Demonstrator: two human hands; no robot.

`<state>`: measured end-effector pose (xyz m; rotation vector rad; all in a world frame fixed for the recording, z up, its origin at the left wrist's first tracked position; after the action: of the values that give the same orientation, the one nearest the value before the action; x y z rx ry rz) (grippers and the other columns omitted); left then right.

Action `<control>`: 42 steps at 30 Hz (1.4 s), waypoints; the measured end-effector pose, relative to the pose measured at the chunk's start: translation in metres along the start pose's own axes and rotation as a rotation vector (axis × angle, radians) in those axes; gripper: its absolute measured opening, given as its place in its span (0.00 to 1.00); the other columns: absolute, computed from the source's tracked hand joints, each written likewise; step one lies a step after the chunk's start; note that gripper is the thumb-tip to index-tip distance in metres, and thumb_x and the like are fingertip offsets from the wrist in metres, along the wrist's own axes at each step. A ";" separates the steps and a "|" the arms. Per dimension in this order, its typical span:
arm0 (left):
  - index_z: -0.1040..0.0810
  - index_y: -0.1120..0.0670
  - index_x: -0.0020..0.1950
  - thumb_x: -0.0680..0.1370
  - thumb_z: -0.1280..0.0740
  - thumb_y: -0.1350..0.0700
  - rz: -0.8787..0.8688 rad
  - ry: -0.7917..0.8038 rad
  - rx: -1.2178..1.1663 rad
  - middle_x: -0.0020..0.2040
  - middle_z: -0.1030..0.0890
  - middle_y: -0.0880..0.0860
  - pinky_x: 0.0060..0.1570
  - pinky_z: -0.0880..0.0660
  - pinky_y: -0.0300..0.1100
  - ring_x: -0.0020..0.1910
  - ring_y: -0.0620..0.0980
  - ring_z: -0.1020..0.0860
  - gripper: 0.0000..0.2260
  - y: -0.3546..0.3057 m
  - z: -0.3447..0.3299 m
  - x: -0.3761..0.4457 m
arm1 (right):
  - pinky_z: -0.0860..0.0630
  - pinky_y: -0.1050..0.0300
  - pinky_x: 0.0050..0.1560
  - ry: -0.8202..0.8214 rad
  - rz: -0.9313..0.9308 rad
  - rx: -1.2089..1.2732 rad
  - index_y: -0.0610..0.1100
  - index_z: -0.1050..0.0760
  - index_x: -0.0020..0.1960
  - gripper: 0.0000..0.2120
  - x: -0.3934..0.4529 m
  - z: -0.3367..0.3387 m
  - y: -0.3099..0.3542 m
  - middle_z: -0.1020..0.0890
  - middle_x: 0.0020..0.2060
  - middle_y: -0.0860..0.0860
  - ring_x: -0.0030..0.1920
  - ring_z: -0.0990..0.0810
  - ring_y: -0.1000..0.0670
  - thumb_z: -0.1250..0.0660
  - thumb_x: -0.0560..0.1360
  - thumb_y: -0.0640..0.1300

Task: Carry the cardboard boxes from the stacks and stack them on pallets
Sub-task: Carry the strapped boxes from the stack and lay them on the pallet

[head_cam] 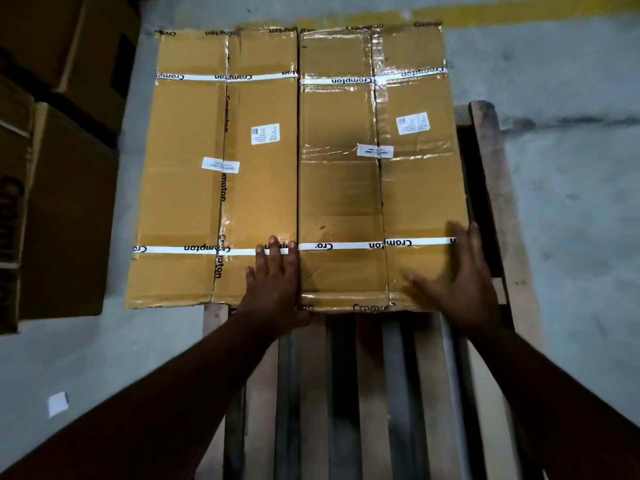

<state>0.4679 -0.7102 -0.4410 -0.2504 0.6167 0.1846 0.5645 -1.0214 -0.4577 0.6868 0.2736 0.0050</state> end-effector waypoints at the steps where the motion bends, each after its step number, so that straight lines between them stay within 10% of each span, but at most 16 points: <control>1: 0.69 0.53 0.82 0.71 0.23 0.39 -0.002 0.000 0.001 0.80 0.70 0.63 0.78 0.51 0.69 0.80 0.70 0.65 0.62 -0.001 0.001 0.001 | 0.36 0.35 0.74 0.056 0.102 -0.181 0.57 0.46 0.83 0.58 -0.005 -0.002 0.000 0.53 0.85 0.53 0.81 0.43 0.37 0.25 0.62 0.76; 15: 0.70 0.46 0.82 0.70 0.21 0.41 0.006 -0.040 0.022 0.82 0.64 0.65 0.75 0.43 0.71 0.81 0.72 0.59 0.62 -0.004 0.005 0.001 | 0.46 0.28 0.78 0.341 0.171 -0.584 0.63 0.53 0.83 0.60 0.000 0.004 0.003 0.67 0.82 0.59 0.82 0.63 0.35 0.36 0.59 0.84; 21: 0.62 0.50 0.84 0.71 0.27 0.33 0.067 0.049 -0.013 0.84 0.60 0.61 0.76 0.55 0.69 0.83 0.64 0.58 0.57 -0.007 0.018 -0.011 | 0.54 0.34 0.80 0.336 0.136 -0.605 0.54 0.57 0.84 0.57 -0.028 -0.008 0.056 0.54 0.85 0.49 0.83 0.57 0.38 0.25 0.70 0.67; 29: 0.19 0.48 0.66 0.81 0.34 0.47 -0.100 -0.274 -0.415 0.63 0.16 0.51 0.75 0.36 0.55 0.63 0.53 0.20 0.15 0.046 0.113 -0.169 | 0.23 0.46 0.68 0.140 0.198 0.065 0.45 0.24 0.72 0.23 -0.168 0.005 0.245 0.18 0.66 0.49 0.66 0.20 0.48 0.30 0.78 0.49; 33: 0.16 0.49 0.61 0.76 0.36 0.45 -0.042 -0.319 -0.651 0.57 0.14 0.49 0.59 0.21 0.48 0.57 0.51 0.16 0.18 0.136 0.181 -0.263 | 0.21 0.49 0.64 0.150 0.094 0.196 0.46 0.21 0.68 0.18 -0.231 0.015 0.373 0.16 0.61 0.52 0.60 0.18 0.54 0.32 0.79 0.48; 42: 0.14 0.53 0.57 0.79 0.30 0.55 -0.014 -0.302 -0.644 0.56 0.14 0.48 0.57 0.24 0.40 0.56 0.46 0.17 0.09 0.344 0.247 -0.444 | 0.24 0.69 0.54 0.216 0.024 0.481 0.42 0.20 0.64 0.12 -0.388 -0.029 0.628 0.15 0.53 0.50 0.52 0.17 0.59 0.31 0.81 0.38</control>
<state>0.1632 -0.3539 -0.0455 -0.8317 0.2382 0.3987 0.2364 -0.5532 0.0109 1.1709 0.4824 0.0371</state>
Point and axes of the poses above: each hand's wrist, its own x-axis towards the middle knuckle, its own z-axis out of the back of the hand, y = z × x, the point moved 4 cm from there along x, towards the middle knuckle
